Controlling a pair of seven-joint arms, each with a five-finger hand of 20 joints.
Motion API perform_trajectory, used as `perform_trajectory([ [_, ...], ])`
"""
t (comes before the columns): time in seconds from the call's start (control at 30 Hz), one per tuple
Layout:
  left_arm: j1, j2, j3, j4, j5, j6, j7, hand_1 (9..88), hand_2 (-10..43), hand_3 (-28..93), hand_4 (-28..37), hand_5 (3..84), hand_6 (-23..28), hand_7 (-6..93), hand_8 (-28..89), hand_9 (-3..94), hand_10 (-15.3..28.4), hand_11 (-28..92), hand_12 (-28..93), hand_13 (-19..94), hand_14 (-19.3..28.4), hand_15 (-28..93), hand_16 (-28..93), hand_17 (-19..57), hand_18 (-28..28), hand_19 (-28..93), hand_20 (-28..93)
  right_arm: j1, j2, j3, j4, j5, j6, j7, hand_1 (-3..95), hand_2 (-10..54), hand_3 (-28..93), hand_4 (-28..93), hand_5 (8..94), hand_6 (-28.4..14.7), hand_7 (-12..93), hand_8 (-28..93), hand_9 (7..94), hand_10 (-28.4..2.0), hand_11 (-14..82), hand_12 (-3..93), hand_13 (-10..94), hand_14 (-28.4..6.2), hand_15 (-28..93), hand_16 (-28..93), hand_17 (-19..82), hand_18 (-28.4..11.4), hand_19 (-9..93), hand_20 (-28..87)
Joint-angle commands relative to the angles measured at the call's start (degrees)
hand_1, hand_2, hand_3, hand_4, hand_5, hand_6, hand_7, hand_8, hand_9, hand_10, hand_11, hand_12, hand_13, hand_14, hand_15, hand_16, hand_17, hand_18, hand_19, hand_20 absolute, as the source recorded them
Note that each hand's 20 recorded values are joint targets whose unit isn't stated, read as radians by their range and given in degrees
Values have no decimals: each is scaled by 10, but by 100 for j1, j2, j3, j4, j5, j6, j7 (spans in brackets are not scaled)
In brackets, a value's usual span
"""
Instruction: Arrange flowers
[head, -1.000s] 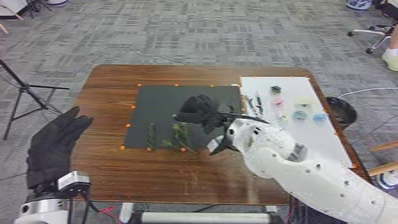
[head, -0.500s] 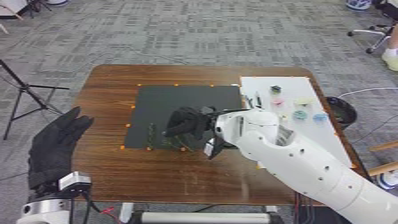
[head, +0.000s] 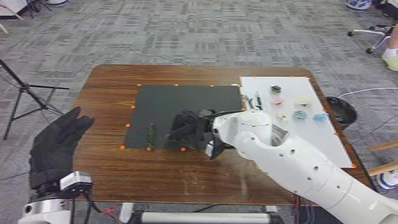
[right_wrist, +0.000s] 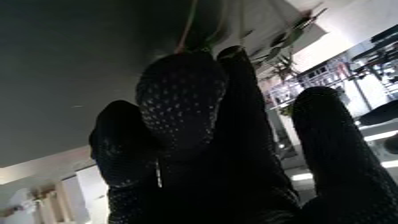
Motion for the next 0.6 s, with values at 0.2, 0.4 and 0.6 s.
perform_trajectory([
  [0.2,32,-45,58,16,-37,-85,23,230,-57,716,-238,517,23,149,-67,515,144,236,154,414,177,232,16,95,121,103,215,125,60,-55,7,-100,675,721,262,213,490,-134,575,-27,101,-66,580,-122,74,84,905,-50,533,305,585,-169,932,491],
  [0.4,25,-38,90,22,-41,-88,25,229,-58,717,-238,517,22,150,-67,515,144,236,153,414,177,232,16,95,121,102,215,111,95,-42,-47,215,946,752,268,211,482,-130,581,-30,101,-65,584,-125,74,85,908,-49,535,303,592,-166,932,494],
  [0.6,19,-22,110,28,-31,-109,18,229,-59,719,-239,517,23,150,-67,516,144,236,154,415,176,231,15,95,121,103,215,42,258,21,-482,1385,1552,973,266,206,479,-127,595,-26,111,-66,606,-126,80,88,915,-47,535,302,597,-167,932,496],
])
